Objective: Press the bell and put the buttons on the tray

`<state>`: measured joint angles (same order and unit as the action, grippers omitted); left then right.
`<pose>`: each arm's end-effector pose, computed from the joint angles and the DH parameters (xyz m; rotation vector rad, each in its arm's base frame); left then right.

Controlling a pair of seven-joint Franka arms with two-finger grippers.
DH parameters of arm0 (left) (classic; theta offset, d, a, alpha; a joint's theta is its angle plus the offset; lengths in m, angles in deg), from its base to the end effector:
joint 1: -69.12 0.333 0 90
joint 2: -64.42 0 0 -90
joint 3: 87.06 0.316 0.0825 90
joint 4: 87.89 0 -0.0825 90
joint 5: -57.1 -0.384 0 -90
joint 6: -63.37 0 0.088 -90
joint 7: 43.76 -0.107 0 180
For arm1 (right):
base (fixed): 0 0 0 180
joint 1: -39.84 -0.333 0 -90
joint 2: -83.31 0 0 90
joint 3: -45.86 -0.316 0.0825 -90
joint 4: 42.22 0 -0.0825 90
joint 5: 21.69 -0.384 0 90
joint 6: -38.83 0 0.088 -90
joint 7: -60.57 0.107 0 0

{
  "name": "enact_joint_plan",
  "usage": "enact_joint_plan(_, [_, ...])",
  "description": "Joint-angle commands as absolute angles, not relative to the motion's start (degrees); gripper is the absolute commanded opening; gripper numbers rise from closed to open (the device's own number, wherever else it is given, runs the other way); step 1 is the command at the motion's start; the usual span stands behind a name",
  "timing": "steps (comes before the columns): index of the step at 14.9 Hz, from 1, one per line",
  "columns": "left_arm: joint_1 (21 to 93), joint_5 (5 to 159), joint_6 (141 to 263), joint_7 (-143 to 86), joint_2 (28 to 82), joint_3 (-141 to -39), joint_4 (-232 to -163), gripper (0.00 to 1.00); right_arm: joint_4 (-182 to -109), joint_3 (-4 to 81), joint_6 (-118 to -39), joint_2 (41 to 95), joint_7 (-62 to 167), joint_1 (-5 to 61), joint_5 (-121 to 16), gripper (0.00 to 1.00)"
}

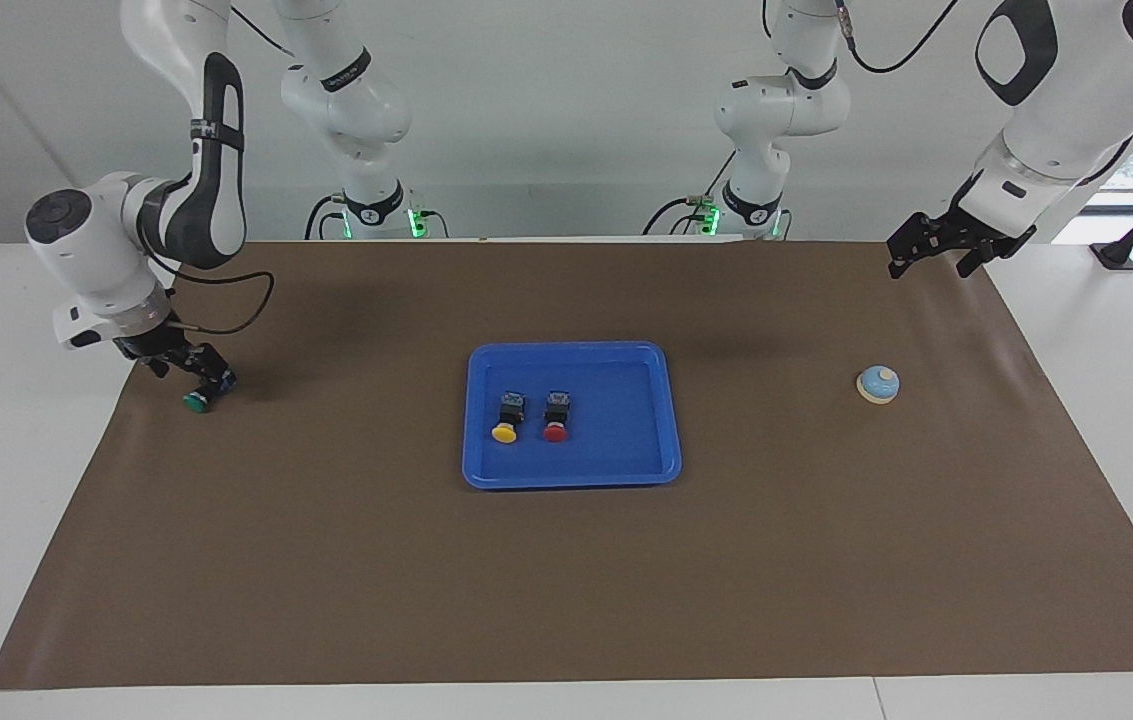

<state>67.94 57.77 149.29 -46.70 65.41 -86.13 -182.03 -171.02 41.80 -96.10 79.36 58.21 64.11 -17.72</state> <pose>0.5388 -0.0036 0.5944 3.1193 -0.0870 -0.1967 0.5008 -0.1855 0.3390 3.0627 -0.4063 0.0444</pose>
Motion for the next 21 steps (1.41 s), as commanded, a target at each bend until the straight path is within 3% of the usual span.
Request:
enact_joint_plan(1, [67.71, 58.42, 148.8, -46.13, 65.74, -85.83, -182.19, 1.0, -178.62, 40.67, -104.5, 82.26, 57.59, 65.33, -17.99, 1.0])
enact_joint_plan(12, [67.71, 58.42, 148.8, -46.13, 65.74, -85.83, -182.19, 1.0, -179.77, 40.67, -110.06, 78.48, 49.95, 68.14, -23.26, 0.98])
enact_joint_plan(13, [67.71, 58.42, 148.72, -46.13, 65.74, -85.83, -182.19, 1.0, -179.77, 40.67, -109.97, 78.48, 49.85, 68.14, -23.27, 0.9])
enact_joint_plan(14, [67.71, 58.42, 148.8, -46.13, 65.74, -85.83, -182.19, 1.0, -179.77, 40.67, -109.88, 78.48, 49.85, 68.05, -23.27, 0.69])
enact_joint_plan(16, [67.71, 58.42, 148.8, -46.13, 65.74, -85.83, -182.19, 1.0, -179.69, 40.67, -109.62, 78.39, 50.29, 67.79, -23.35, 0.07])
enact_joint_plan(17, [67.71, 58.42, 148.72, -46.13, 65.74, -85.83, -182.19, 1.0, -179.69, 40.67, -109.62, 78.39, 50.47, 67.61, -23.36, 0.0])
enact_joint_plan(21, [67.71, 58.42, 148.71, -46.13, 65.74, -85.83, -182.19, 1.0, -176.89, 40.32, -104.98, 78.39, 50.38, 67.09, -23.36, 0.0])
